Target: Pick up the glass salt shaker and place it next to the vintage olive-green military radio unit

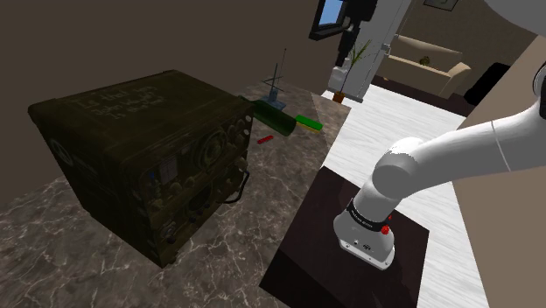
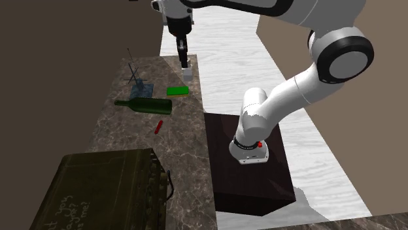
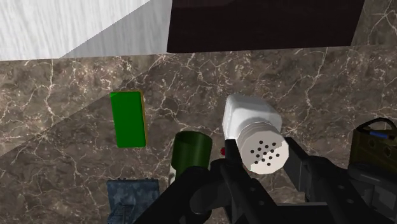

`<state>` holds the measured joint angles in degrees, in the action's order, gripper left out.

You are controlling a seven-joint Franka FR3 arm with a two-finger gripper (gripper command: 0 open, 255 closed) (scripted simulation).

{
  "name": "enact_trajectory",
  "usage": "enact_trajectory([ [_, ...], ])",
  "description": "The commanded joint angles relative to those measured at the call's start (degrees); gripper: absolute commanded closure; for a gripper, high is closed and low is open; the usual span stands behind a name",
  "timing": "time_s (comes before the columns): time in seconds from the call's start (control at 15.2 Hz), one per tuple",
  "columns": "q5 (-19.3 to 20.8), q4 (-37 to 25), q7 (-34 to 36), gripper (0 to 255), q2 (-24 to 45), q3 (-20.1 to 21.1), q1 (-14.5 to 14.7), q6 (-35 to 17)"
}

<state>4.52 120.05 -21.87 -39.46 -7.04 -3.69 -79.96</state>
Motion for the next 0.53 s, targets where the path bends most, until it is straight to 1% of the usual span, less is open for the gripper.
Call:
enact_trajectory([
  [0.0,-0.03,-2.22,-0.16,255,0.78,-0.04,0.04,1.46],
  [0.46,-0.29,-9.95,-0.4,255,3.55,0.08,0.22,6.43],
])
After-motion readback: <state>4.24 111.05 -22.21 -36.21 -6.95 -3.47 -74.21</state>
